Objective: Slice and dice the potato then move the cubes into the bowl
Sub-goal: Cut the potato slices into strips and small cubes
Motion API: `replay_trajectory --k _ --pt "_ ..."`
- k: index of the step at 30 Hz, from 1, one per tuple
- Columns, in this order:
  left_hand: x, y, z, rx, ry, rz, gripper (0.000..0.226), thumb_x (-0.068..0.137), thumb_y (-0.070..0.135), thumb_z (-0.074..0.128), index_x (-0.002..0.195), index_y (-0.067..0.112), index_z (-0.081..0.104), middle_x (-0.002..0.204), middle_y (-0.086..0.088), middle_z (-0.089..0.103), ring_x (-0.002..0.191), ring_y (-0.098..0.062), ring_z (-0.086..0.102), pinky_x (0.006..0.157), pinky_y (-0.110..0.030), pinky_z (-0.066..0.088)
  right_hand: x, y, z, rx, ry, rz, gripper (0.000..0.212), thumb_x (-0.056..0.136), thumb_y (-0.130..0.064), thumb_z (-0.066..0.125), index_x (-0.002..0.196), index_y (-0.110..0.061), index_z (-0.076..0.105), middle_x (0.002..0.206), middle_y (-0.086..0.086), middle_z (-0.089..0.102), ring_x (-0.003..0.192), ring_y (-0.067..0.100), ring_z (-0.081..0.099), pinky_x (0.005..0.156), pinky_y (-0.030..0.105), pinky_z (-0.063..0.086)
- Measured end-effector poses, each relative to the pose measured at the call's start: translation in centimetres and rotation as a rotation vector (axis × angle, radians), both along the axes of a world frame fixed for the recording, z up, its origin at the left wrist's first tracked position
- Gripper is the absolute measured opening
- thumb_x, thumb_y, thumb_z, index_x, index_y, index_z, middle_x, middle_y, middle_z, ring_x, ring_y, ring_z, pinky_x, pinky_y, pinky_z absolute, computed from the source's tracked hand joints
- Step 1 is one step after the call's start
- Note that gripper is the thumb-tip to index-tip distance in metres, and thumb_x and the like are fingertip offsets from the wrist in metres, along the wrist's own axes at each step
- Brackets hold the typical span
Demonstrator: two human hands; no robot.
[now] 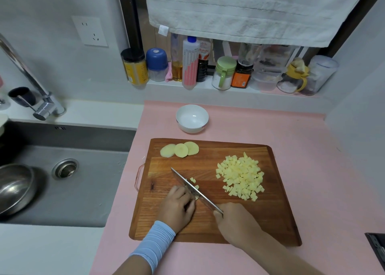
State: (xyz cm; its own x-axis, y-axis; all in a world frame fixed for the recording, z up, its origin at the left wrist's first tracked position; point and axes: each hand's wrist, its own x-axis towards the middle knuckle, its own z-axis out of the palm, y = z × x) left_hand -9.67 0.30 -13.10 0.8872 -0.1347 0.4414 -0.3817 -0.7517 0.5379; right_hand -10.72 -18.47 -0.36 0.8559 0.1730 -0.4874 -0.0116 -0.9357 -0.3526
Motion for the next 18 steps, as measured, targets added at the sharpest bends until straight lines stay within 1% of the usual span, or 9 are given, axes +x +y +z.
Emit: replay_trajectory --k 6,10,13,15,18 --pt "-0.1 0.1 -0.5 0.002 0.007 -0.001 0.006 0.085 0.018 0.069 0.08 0.016 0.069 0.089 0.007 0.061 0.088 -0.018 0.056 0.076 -0.027 0.049 0.5 -0.2 -0.1 -0.005 0.021 0.02 0.044 0.105 -0.032 0.047 0.061 -0.029 0.041 0.06 -0.009 0.05 0.052 0.005 0.046 0.048 0.018 0.03" --pt "-0.1 0.0 -0.3 0.002 -0.001 0.009 0.009 0.087 0.02 0.066 0.08 0.016 0.069 0.088 0.005 0.061 0.087 -0.018 0.055 0.076 -0.026 0.049 1.5 0.3 -0.8 0.013 0.042 -0.018 0.04 0.103 -0.034 0.049 0.065 -0.026 0.046 0.066 -0.008 0.055 0.058 0.008 0.051 0.052 0.023 0.035" --pt "-0.2 0.0 -0.2 0.003 -0.016 0.008 0.012 0.088 0.022 0.063 0.081 0.015 0.069 0.087 0.005 0.06 0.087 -0.018 0.055 0.075 -0.024 0.048 2.2 0.9 -0.9 0.03 0.06 -0.048 0.03 0.102 -0.035 0.05 0.074 -0.023 0.055 0.074 -0.005 0.062 0.067 0.012 0.058 0.061 0.028 0.043" --pt "-0.4 0.0 -0.3 0.02 -0.018 0.013 0.01 0.088 0.02 0.064 0.081 0.014 0.069 0.088 0.004 0.06 0.086 -0.019 0.056 0.071 -0.029 0.051 2.4 0.9 -0.9 0.023 0.069 -0.054 0.028 0.101 -0.035 0.05 0.076 -0.023 0.056 0.076 -0.005 0.061 0.072 0.016 0.06 0.066 0.028 0.043" --pt "-0.9 0.0 -0.4 0.034 -0.009 0.036 0.01 0.088 0.018 0.064 0.079 0.013 0.067 0.084 0.003 0.057 0.083 -0.019 0.054 0.066 -0.034 0.051 2.4 0.8 -0.8 0.009 0.079 -0.039 0.028 0.102 -0.036 0.049 0.077 -0.023 0.054 0.076 -0.006 0.058 0.075 0.018 0.058 0.068 0.028 0.041"
